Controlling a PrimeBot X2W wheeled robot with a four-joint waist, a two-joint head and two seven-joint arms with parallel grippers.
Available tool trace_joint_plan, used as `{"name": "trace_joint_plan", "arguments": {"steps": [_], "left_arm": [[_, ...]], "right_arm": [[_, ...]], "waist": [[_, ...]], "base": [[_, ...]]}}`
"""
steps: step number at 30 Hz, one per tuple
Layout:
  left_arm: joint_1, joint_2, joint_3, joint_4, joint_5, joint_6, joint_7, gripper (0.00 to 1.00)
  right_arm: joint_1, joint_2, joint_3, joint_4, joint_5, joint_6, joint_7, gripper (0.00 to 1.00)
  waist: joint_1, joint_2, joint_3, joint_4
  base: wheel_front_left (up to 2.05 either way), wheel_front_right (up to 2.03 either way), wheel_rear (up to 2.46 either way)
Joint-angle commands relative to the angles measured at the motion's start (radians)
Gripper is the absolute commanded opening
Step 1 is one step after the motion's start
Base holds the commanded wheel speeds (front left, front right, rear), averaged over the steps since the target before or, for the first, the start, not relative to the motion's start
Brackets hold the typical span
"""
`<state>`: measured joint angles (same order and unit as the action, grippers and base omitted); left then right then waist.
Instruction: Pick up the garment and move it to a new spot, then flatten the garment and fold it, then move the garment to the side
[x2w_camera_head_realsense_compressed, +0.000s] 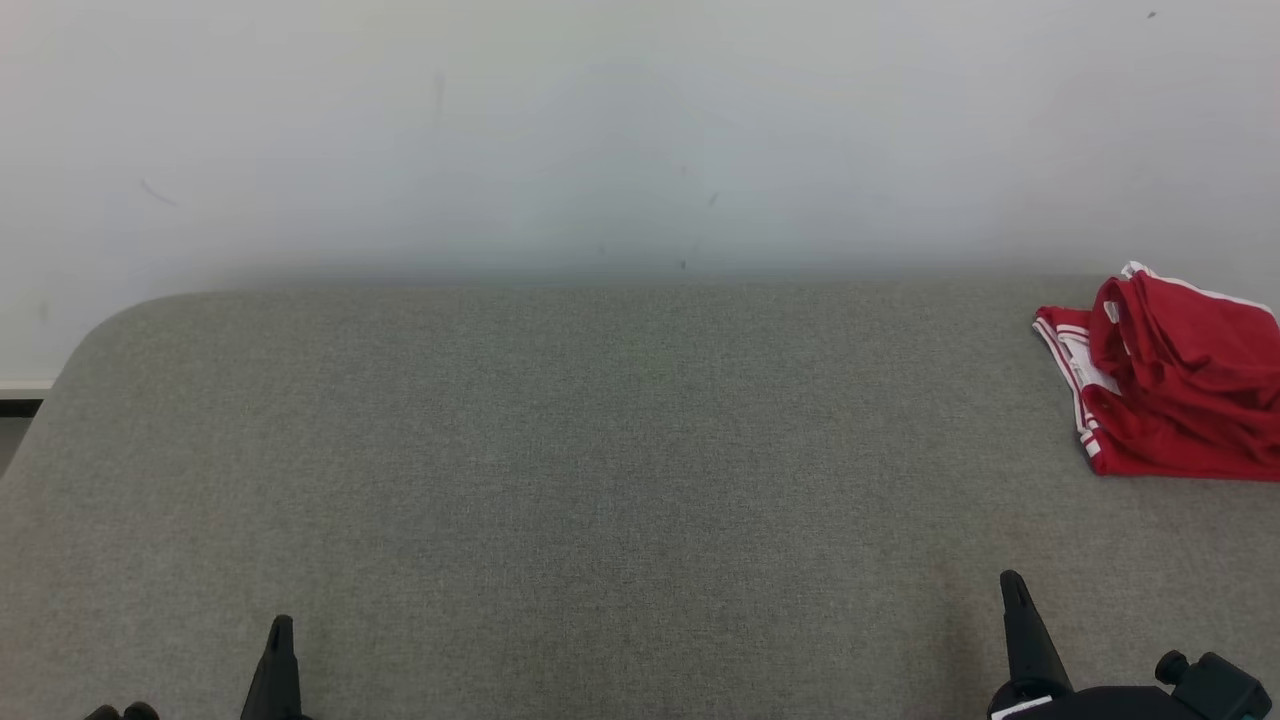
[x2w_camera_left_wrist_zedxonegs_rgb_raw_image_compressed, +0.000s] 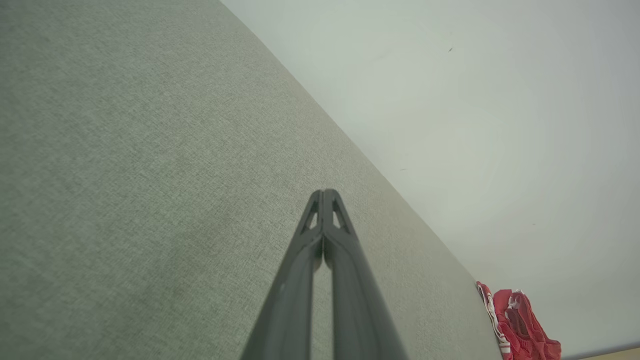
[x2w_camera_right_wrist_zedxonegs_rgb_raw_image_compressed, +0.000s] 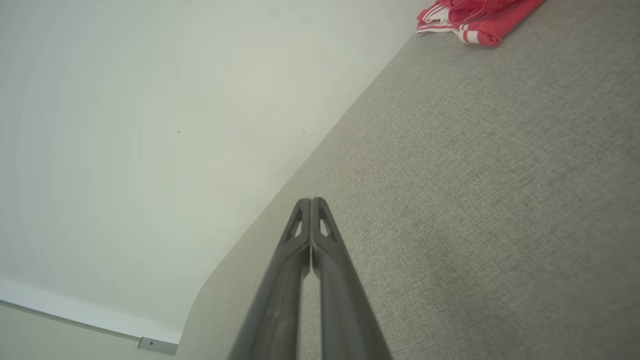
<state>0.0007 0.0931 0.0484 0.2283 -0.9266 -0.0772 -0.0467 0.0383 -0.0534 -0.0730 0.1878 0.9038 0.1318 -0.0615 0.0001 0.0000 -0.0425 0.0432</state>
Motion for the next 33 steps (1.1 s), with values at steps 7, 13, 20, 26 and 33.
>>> {"name": "trace_joint_plan", "arguments": {"steps": [7,13,20,26,33], "left_arm": [[-0.036,-0.005,0.014,-0.006,-0.108,-0.011,0.025,0.0],[-0.043,-0.009,0.02,-0.004,-0.162,-0.015,0.039,0.0],[-0.055,-0.014,0.027,-0.001,-0.237,-0.02,0.056,0.0],[-0.062,-0.018,0.032,0.002,-0.297,-0.026,0.071,0.0],[-0.072,-0.022,0.038,0.004,-0.363,-0.03,0.085,0.0]], "right_arm": [[-0.037,-0.004,-0.007,0.001,0.113,-0.001,0.026,0.0],[-0.049,-0.004,-0.009,0.006,0.171,-0.001,0.039,0.0],[-0.063,-0.004,-0.014,0.013,0.248,-0.001,0.059,0.0],[-0.074,-0.004,-0.016,0.019,0.309,-0.001,0.073,0.0],[-0.088,-0.003,-0.02,0.025,0.378,-0.001,0.09,0.0]], "waist": [[-0.0001,0.0,0.005,-0.005],[-0.0001,0.0,0.008,-0.007],[-0.0001,0.0,0.012,-0.011],[-0.0001,0.0,0.016,-0.015],[-0.0001,0.0,0.02,-0.019]], "base": [[0.0,0.0,0.0],[0.0,0.0,0.0],[0.0,0.0,0.0],[0.0,0.0,0.0],[0.0,0.0,0.0]]}}
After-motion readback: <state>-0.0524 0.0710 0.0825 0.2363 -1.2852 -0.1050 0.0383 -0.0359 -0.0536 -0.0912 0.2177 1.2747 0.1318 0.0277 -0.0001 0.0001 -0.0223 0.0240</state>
